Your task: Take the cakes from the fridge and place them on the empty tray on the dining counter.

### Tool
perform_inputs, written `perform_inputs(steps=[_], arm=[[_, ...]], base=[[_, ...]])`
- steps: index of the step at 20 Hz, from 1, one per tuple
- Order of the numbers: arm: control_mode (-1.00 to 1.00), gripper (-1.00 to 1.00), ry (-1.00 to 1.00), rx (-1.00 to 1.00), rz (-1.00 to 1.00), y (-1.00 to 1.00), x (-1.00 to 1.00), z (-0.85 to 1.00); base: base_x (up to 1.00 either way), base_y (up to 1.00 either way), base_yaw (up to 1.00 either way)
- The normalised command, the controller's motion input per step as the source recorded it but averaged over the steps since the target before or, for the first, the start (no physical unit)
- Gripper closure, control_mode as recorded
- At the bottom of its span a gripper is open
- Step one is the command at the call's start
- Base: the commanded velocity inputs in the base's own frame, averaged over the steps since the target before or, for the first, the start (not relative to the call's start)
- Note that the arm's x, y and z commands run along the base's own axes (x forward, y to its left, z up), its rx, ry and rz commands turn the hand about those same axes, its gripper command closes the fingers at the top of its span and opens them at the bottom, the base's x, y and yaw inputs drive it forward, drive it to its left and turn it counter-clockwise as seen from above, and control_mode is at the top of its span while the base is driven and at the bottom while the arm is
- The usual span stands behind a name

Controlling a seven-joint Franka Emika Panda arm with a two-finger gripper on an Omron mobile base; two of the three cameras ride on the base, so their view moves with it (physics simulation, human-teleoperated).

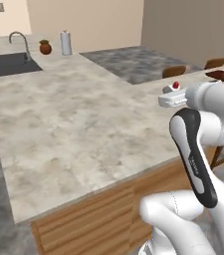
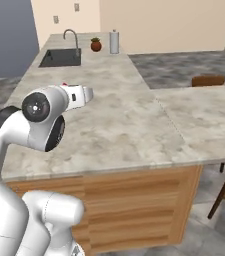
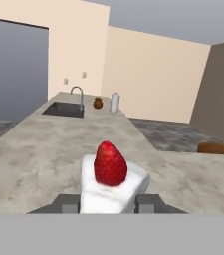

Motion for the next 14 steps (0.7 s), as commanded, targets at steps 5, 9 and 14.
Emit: perform_inputs(steps=[5,9,14], arm=[[1.00,1.00,0.00,0.00,0.00,0.00,0.00,0.00],[1.00,1.00,0.00,0.00,0.00,0.00,0.00,0.00],[1.00,1.00,0.00,0.00,0.00,0.00,0.00,0.00]], base=[[-0.45,-0.99,0.00],[-0.31,-1.00,0.00],[0.01,-1.00,0.00]])
